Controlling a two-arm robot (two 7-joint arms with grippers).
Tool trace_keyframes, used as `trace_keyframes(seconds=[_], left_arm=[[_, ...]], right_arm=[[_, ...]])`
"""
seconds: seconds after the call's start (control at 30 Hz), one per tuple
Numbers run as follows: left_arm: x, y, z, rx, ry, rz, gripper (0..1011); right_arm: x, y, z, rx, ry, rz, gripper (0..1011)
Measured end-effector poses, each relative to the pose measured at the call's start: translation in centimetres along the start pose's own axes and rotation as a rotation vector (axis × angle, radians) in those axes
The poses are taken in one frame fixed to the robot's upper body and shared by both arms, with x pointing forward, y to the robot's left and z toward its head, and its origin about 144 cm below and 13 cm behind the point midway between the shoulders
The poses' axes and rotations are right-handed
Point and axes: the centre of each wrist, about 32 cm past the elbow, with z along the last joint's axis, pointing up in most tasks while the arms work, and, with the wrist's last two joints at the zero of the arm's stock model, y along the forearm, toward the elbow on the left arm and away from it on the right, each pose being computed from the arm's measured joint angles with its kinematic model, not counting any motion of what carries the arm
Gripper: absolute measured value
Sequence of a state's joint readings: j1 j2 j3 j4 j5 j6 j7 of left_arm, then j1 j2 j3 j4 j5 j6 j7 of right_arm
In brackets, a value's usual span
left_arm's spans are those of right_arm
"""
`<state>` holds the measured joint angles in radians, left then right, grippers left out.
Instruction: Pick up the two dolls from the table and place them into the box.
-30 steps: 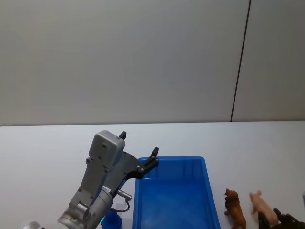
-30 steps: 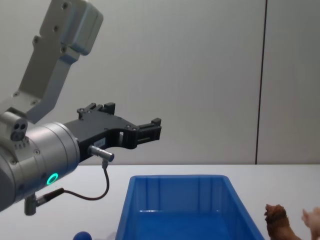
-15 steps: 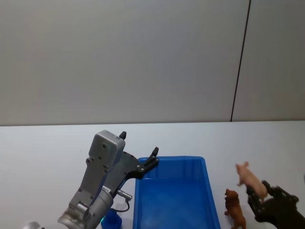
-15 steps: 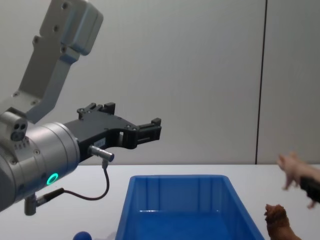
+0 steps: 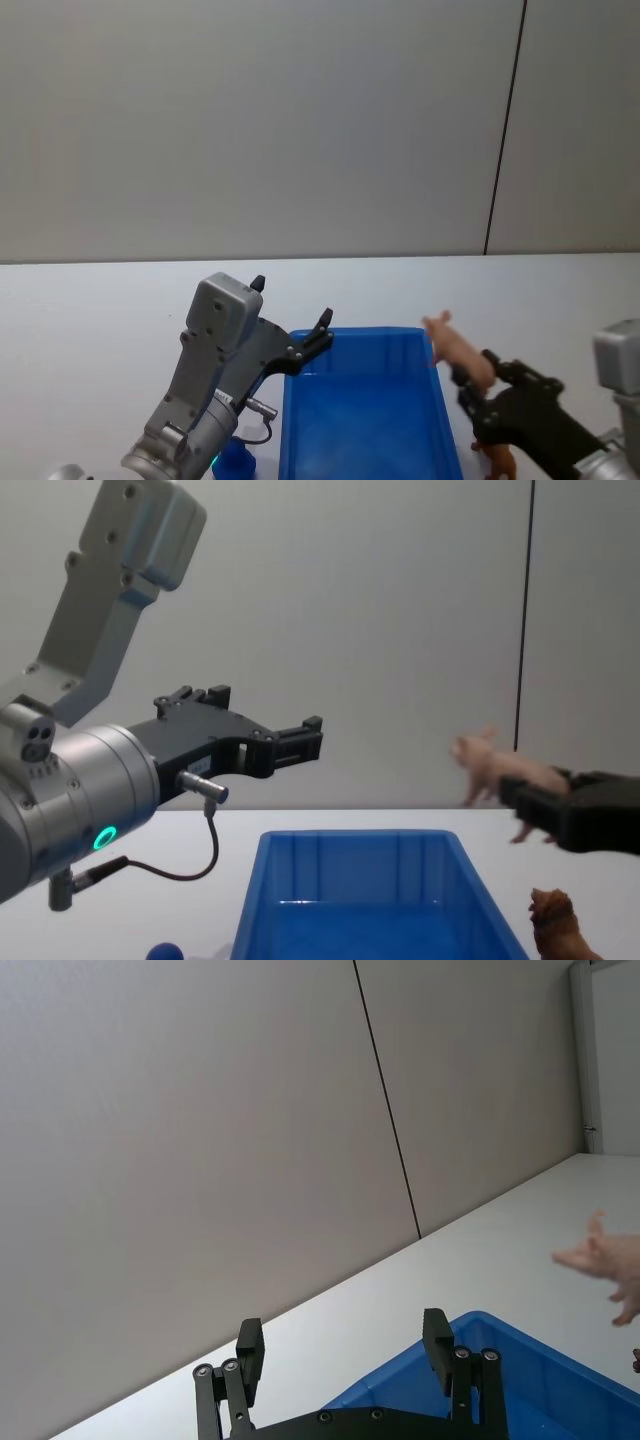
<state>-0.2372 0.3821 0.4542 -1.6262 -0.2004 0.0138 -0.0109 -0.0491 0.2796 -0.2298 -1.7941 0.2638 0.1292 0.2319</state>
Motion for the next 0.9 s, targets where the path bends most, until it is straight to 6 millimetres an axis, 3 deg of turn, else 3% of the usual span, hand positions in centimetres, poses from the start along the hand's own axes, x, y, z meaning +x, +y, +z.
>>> trace_keyframes(seconds=[0.23,0.3,0.37,0.5,0.73,0.9], left_arm=[[0.0,0.0,0.0,0.0,0.0,0.0,1003],[0.0,0.0,0.0,0.0,0.0,0.0,1003],[0.0,0.0,0.0,0.0,0.0,0.0,1003],[0.0,0.0,0.0,0.0,0.0,0.0,1003],[0.0,0.0,0.0,0.0,0.0,0.0,1003],[0.0,0.0,0.0,0.0,0.0,0.0,1003]], right_arm=[[-0.5,1.8,-0.7,-0.028,0.023,0.071,397],[-0.8,2.7,-1.2,-0.046,0.032,0.1,523],[-0.9,3.1,-1.4,-0.052,0.036,0.111,539],[-1.0,4.1,-1.9,-0.07,0.044,0.13,708],[-1.1,4.8,-2.3,-0.085,0.044,0.121,910],[-1.0,4.8,-2.3,-0.088,0.033,0.091,1001]])
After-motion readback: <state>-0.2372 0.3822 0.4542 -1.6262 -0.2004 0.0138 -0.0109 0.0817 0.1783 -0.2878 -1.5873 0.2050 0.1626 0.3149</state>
